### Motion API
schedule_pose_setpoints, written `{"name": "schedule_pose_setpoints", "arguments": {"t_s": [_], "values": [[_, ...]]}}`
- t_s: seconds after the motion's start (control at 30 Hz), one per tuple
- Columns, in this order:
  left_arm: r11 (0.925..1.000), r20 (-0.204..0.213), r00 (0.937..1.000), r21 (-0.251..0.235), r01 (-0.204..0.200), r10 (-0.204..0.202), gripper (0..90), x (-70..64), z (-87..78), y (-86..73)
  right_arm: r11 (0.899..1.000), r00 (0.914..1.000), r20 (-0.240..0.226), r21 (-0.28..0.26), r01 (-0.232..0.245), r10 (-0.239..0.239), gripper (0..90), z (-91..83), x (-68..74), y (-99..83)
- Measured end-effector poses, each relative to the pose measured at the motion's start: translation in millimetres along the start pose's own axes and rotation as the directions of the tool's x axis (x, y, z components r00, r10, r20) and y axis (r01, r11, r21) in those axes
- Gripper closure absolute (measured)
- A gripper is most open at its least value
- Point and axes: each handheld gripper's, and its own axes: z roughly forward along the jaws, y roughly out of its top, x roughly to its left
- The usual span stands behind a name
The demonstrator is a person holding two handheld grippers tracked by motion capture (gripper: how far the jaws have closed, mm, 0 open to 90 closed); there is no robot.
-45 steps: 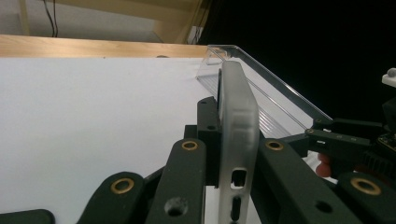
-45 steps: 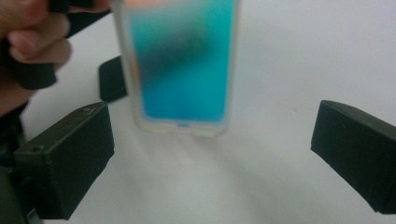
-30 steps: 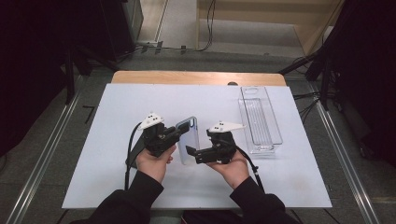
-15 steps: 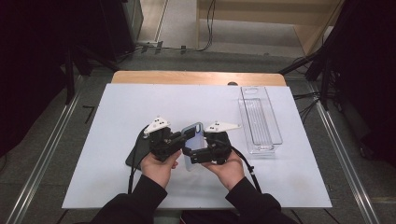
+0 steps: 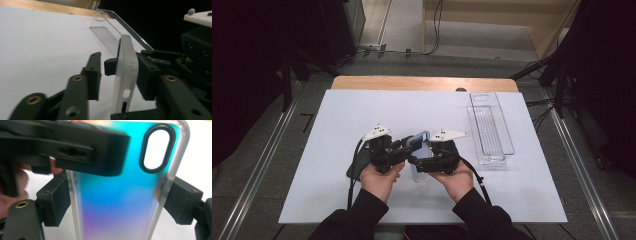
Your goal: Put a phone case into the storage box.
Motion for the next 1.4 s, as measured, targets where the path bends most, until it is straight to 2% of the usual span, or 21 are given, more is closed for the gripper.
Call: {"name": "schedule_pose_setpoints", "arguments": {"t_s": [0.1,0.2,0.3,0.57,0.67,0.77,0.8,0.83,0.87,0.93,0.97,1.03,1.07,1.13,1.17,1.2,1.23,1.27,1.3,1.33,1.4], "values": [[0.9995,0.015,0.9995,0.015,0.029,-0.029,45.3,2.7,-1.0,2.5,1.0,0.9999,0.007,0.005,-0.009,0.008,15.2,-0.1,-3.3,-0.4],[0.9979,0.048,0.9974,0.038,0.052,-0.054,43.7,4.9,-3.4,4.7,1.0,0.9996,0.02,0.009,-0.019,0.019,15.2,-1.5,-9.8,-0.5],[0.9983,0.055,0.9972,0.032,0.049,-0.051,43.7,5.1,-6.1,5.7,1.0,0.9994,0.027,0.009,-0.021,0.021,15.2,-2.2,-12.7,-0.4],[0.9945,0.082,0.9961,0.101,0.025,-0.033,39.1,11.2,-11.8,9.2,1.0,0.9981,0.057,0.011,-0.025,0.025,15.2,-6.5,-27.0,0.0],[0.9868,0.134,0.99,0.16,0.023,-0.045,34.3,17.5,-13.3,11.1,1.0,0.9992,0.033,0.015,-0.023,0.022,15.2,-8.9,-33.4,0.9],[0.9825,0.152,0.9878,0.186,0.004,-0.033,34.2,20.0,-13.8,10.4,1.0,0.9998,0.003,0.022,-0.021,0.021,15.2,-11.5,-38.4,1.6],[0.9744,0.175,0.9841,0.224,-0.013,-0.027,34.1,22.8,-13.5,10.0,1.0,0.9999,-0.002,0.024,-0.017,0.017,15.2,-12.3,-40.2,1.8],[0.9744,0.175,0.9841,0.224,-0.013,-0.027,34.1,22.8,-13.5,10.0,1.0,0.9999,-0.002,0.024,-0.017,0.017,15.2,-12.3,-40.2,1.8],[0.965,0.198,0.9802,0.26,-0.036,-0.016,33.8,25.4,-12.5,9.3,0.999,0.9997,-0.02,0.031,-0.011,0.012,15.2,-14.1,-43.4,2.5],[0.9608,0.203,0.979,0.274,-0.043,-0.015,32.4,26.0,-11.9,8.9,0.999,0.9996,-0.024,0.032,-0.011,0.012,15.1,-15.4,-44.6,2.7],[0.9535,0.212,0.9771,0.292,-0.076,0.013,32.2,27.3,-11.7,8.3,0.999,0.9994,-0.034,0.034,-0.006,0.007,15.2,-17.5,-47.6,3.2],[0.9487,0.218,0.9756,0.303,-0.089,0.021,32.2,27.7,-11.1,7.9,0.999,0.9994,-0.036,0.035,0.0,0.001,15.2,-20.0,-50.4,3.5],[0.9366,0.225,0.973,0.327,-0.126,0.052,32.1,28.0,-10.2,6.7,0.999,0.9992,-0.041,0.037,0.003,-0.001,15.2,-21.4,-52.0,3.8],[0.9319,0.224,0.972,0.333,-0.145,0.071,32.1,27.7,-9.7,5.6,0.999,0.9991,-0.041,0.036,0.009,-0.007,15.2,-22.6,-53.8,4.0],[0.9247,0.219,0.9715,0.344,-0.163,0.09,32.1,27.3,-9.0,4.2,0.999,0.9991,-0.041,0.036,0.012,-0.011,15.1,-23.6,-55.4,4.2],[0.9086,0.227,0.9664,0.367,-0.2,0.121,32.2,27.1,-7.7,0.8,0.999,0.9992,-0.038,0.041,0.016,-0.014,15.2,-25.9,-58.1,4.5],[0.9086,0.227,0.9664,0.367,-0.2,0.121,32.1,27.1,-7.7,0.8,0.999,0.9992,-0.038,0.041,0.016,-0.014,15.2,-25.9,-58.1,4.5],[0.8898,0.24,0.9589,0.39,-0.238,0.151,32.2,27.3,-6.9,-2.5,0.999,0.9992,-0.038,0.043,0.015,-0.013,15.2,-28.3,-59.7,4.6],[0.8898,0.24,0.9589,0.39,-0.238,0.151,32.1,27.3,-6.9,-2.5,0.999,0.9992,-0.038,0.043,0.015,-0.013,15.2,-28.3,-59.7,4.6],[0.8828,0.248,0.9557,0.398,-0.25,0.158,32.1,27.6,-6.6,-4.2,0.999,0.999,-0.043,0.04,0.014,-0.013,15.1,-30.8,-60.9,5.0],[0.8603,0.256,0.9453,0.415,-0.296,0.202,30.4,29.2,-7.6,-9.0,0.999,0.9989,-0.046,0.037,0.015,-0.013,15.2,-33.4,-61.6,5.8]]}}
